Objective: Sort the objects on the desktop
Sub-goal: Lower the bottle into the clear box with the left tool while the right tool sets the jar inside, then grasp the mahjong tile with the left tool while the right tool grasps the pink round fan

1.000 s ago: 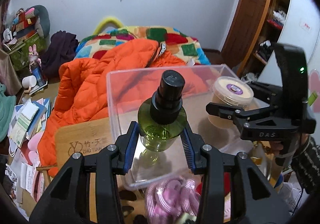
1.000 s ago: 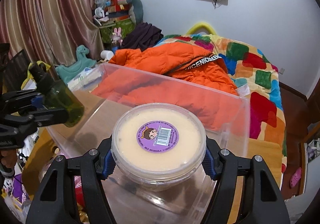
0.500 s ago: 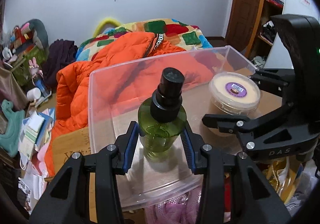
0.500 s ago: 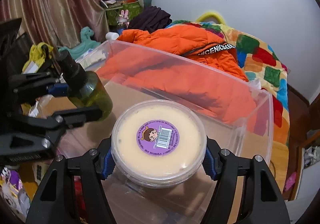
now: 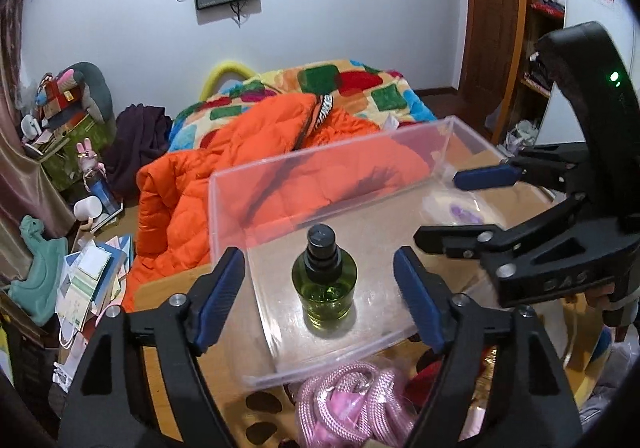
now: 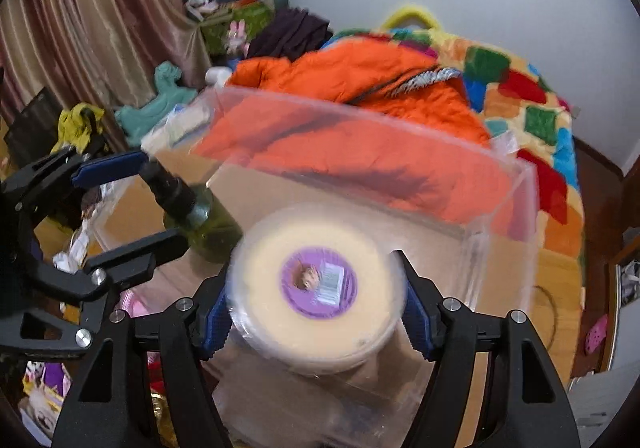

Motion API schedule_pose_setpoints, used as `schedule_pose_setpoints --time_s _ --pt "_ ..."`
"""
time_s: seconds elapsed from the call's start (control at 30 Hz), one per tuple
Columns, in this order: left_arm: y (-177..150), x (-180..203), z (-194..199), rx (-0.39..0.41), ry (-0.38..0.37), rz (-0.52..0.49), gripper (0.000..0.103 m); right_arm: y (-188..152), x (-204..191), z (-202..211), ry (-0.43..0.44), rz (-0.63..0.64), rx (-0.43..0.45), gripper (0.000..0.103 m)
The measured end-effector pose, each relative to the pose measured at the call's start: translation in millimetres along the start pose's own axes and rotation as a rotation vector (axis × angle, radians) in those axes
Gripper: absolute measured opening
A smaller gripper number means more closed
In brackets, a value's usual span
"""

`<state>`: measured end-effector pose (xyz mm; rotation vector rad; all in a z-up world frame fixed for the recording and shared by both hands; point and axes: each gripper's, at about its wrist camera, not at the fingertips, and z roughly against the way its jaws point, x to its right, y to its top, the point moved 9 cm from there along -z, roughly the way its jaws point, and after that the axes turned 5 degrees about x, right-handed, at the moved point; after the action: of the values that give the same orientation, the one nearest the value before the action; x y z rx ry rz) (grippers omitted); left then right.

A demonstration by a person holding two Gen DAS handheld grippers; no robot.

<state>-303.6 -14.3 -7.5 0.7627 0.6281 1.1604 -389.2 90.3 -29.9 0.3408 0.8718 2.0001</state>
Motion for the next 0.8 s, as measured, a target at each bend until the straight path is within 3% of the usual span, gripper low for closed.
schedule_pose_setpoints --time_s 0.3,0.8 --pt "8.2 -5.7 39.6 0.06 0.022 0.026 0.089 25.7 -6.6 61.4 -0.089 0.035 0.18 0.084" --pt "-19.0 -27.2 94.0 0.094 0.078 0.09 0.096 -7.6 12.4 127.6 -0.086 -0.125 0.297 0.088"
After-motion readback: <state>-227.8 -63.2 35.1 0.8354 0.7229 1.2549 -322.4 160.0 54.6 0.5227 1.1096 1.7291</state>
